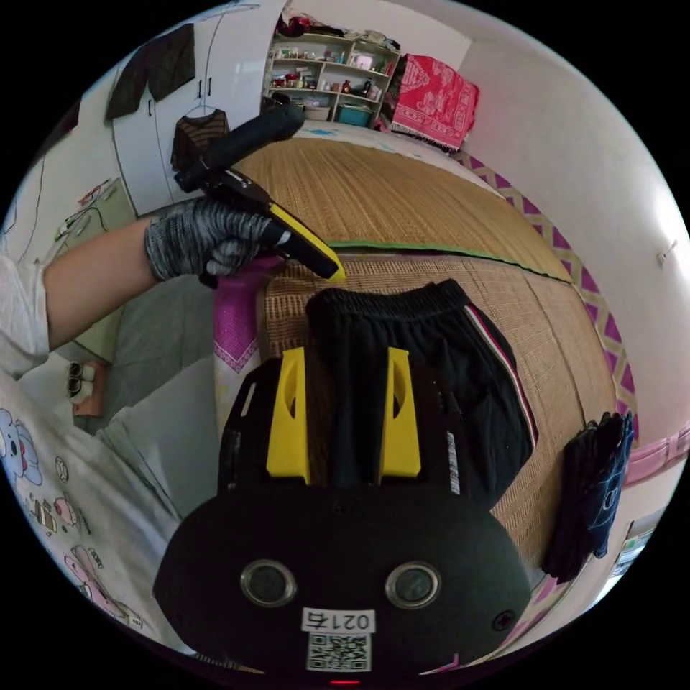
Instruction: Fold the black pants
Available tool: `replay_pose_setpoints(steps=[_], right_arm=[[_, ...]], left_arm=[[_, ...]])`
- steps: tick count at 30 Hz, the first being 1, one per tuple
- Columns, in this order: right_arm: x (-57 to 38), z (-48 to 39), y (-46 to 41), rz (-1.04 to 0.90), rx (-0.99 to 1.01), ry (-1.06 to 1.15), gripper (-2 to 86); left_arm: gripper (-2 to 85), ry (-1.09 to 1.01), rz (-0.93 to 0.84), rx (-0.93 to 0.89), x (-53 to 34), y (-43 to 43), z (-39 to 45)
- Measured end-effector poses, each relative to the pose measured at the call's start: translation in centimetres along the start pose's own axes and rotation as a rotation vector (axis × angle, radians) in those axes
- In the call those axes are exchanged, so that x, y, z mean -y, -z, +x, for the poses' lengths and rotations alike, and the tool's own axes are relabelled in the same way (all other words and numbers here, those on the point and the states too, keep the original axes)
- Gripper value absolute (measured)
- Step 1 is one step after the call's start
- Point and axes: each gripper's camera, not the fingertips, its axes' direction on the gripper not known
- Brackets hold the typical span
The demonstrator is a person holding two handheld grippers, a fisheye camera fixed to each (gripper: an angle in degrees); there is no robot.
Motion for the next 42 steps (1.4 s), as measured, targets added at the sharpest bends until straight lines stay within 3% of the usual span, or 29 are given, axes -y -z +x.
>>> replay_pose_setpoints(steps=[3, 6, 8, 12, 17, 23, 25, 29, 38, 42], right_arm=[[3.2, 0.1, 0.7, -0.017, -0.093, 0.031, 15.6], [5.6, 2.3, 2.2, -0.056, -0.045, -0.017, 13.2], [5.7, 6.6, 7.4, 0.059, 0.084, -0.141, 7.2], [3.4, 16.0, 17.1, 0.259, 0.26, -0.355, 4.4], [-8.4, 30.5, 34.8, 0.566, 0.237, -0.679, 4.0], [-28.6, 39.2, 48.8, 0.657, 0.023, -1.081, 4.0], [-34.4, 40.7, 49.7, 0.614, 0.035, -1.208, 4.0], [-44.0, 42.4, 45.5, 0.499, 0.247, -1.48, 3.4], [-44.1, 45.6, 51.9, 0.625, 0.342, -1.512, 2.1], [-45.6, 46.0, 56.6, 0.656, 0.224, -1.564, 2.5]], left_arm=[[0.0, 0.0, 0.018, 0.016, -0.8, 0.3, 0.5], [-0.1, -0.002, 0.02, 0.041, -1.4, 0.3, 0.8], [-0.1, 0.007, 0.023, 0.031, -1.9, 0.2, 0.7], [0.3, 0.031, 0.033, -0.012, -2.1, -0.4, 0.8], [2.6, 0.042, 0.035, -0.095, -0.4, -2.7, 2.0], [5.4, 0.049, -0.022, -0.099, 2.9, -7.8, 3.7], [5.8, 0.054, -0.068, -0.078, 4.0, -10.0, 4.0], [4.2, 0.051, -0.106, -0.131, 4.7, -12.4, 4.9], [-0.9, -0.131, -0.218, -0.03, 8.5, -17.3, 11.7], [-1.0, -0.232, -0.245, -0.067, 10.4, -21.1, 17.1]])
